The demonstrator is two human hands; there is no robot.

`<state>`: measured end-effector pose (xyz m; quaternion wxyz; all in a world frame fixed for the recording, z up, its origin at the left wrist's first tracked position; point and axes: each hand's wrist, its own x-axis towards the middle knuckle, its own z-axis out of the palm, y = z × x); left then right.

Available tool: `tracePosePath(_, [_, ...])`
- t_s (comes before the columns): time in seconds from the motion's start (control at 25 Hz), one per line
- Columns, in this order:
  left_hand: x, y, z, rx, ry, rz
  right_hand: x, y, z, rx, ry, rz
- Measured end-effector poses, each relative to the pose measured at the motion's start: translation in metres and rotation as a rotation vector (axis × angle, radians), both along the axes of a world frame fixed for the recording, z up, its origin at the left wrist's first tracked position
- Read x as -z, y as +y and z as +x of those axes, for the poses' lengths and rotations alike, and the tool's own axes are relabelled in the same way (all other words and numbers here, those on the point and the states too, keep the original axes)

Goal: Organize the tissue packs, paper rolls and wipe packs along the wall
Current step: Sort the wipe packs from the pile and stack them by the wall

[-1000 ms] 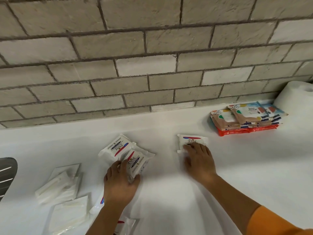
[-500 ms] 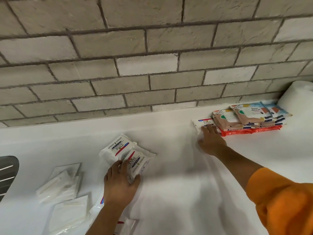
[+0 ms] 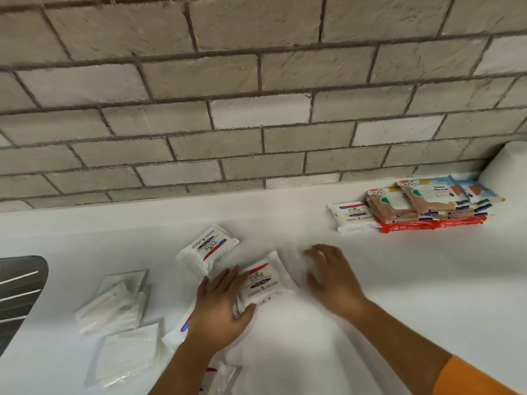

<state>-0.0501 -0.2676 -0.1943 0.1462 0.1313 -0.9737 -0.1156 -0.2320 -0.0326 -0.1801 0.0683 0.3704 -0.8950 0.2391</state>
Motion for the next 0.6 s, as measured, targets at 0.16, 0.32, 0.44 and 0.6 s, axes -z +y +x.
tracePosePath(0.16, [0.000,0.000,0.000,-0.004,0.094,0.068,0.001,-0.026,0.067,-0.235,0.012,0.010])
tracePosePath(0.32, [-0.004,0.001,0.001,-0.002,0.139,0.103,0.001,-0.048,0.092,-0.245,0.007,0.076])
tracePosePath(0.44, [-0.009,0.001,0.002,0.015,0.126,0.099,0.004,-0.056,0.105,-0.185,-0.019,0.153])
tracePosePath(0.6, [-0.013,0.001,0.002,0.020,0.130,0.107,0.008,-0.055,0.110,-0.149,-0.035,0.203])
